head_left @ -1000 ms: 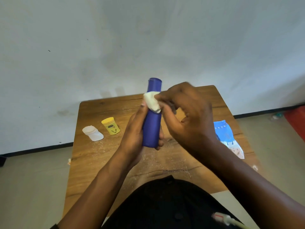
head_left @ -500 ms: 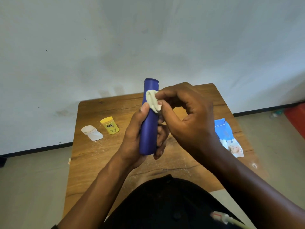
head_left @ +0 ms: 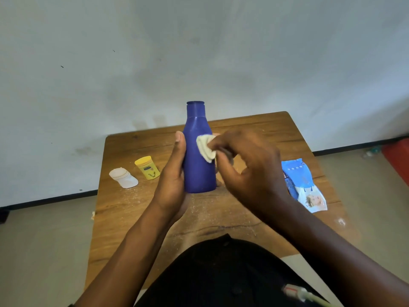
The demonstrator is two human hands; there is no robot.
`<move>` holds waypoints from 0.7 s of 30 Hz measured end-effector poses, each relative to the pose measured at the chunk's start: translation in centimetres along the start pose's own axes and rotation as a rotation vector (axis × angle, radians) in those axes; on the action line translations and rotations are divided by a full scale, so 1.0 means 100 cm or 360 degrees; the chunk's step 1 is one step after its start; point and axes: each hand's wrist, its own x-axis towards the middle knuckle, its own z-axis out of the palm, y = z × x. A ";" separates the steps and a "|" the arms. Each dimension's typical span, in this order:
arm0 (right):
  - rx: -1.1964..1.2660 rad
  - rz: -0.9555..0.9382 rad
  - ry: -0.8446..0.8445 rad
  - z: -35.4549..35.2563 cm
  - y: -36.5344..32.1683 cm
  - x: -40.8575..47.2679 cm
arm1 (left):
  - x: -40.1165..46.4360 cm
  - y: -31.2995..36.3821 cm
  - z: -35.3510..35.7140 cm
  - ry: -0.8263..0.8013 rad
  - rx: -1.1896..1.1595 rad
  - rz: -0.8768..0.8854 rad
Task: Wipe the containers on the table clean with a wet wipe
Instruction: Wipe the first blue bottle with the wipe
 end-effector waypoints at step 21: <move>0.0251 0.0028 -0.0254 0.011 0.001 -0.009 | 0.004 -0.004 -0.010 -0.0037 -0.0055 -0.0146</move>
